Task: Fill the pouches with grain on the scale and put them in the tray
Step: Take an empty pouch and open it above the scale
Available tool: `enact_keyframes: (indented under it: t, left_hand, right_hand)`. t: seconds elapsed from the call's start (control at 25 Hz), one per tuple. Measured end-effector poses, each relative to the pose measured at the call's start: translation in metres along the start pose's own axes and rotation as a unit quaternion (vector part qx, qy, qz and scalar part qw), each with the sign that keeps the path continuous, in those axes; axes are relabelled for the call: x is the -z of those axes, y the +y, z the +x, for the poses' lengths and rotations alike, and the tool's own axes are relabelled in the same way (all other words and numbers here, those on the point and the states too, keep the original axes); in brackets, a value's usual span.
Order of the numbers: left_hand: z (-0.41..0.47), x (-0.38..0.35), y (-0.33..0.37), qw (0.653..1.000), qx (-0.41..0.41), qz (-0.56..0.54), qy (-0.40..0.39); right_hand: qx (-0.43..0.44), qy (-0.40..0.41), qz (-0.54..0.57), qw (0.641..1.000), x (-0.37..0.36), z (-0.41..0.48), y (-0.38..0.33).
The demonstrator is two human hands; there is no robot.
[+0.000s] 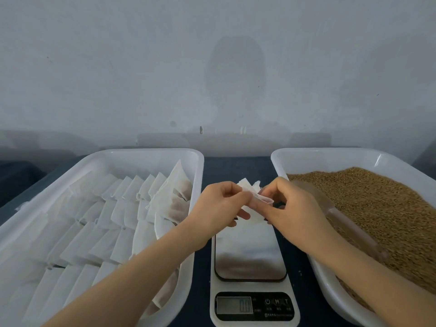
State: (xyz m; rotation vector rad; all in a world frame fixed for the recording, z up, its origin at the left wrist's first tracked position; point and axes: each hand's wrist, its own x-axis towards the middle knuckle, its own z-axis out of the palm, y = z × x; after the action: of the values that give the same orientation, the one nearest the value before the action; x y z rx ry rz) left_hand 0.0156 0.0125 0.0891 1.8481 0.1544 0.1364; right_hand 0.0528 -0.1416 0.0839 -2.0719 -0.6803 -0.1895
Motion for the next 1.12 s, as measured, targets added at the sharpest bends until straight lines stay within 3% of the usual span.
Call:
enact_keyframes:
  t: [0.12, 0.36, 0.56, 0.64, 0.88, 0.96, 1.04, 1.12]
  left_hand:
    - [-0.001, 0.0, 0.001, 0.998, -0.035, 0.045, 0.028]
    - [-0.001, 0.0, 0.0, 0.997, -0.051, 0.062, 0.022]
    - [0.001, 0.002, -0.002, 1.0, -0.023, -0.015, -0.009]
    - [0.002, 0.001, -0.003, 0.999, -0.033, -0.024, 0.0]
    - [-0.004, -0.005, -0.005, 0.988, -0.128, 0.088, -0.007]
    - [-0.004, -0.006, -0.003, 0.985, -0.147, 0.084, 0.041]
    - [0.0, -0.002, -0.004, 0.985, -0.109, 0.03, 0.131]
    - [0.004, 0.007, -0.002, 0.987, -0.025, -0.038, 0.152]
  right_hand:
    - [-0.01, -0.012, 0.027, 1.0, 0.001, 0.001, 0.002]
    - [-0.01, 0.065, -0.006, 0.998, 0.002, 0.003, 0.01]
    - [0.158, 0.043, -0.1, 0.981, 0.0, 0.0, 0.011]
    - [0.176, 0.021, -0.124, 0.976, -0.002, 0.001, 0.012]
    - [0.069, -0.032, -0.077, 0.994, -0.002, 0.003, 0.013]
    - [0.027, -0.01, -0.048, 0.998, 0.003, 0.005, 0.014]
    - [-0.02, 0.004, -0.019, 1.0, 0.008, 0.007, 0.013]
    - [-0.06, 0.004, 0.04, 0.997, 0.012, 0.008, 0.012]
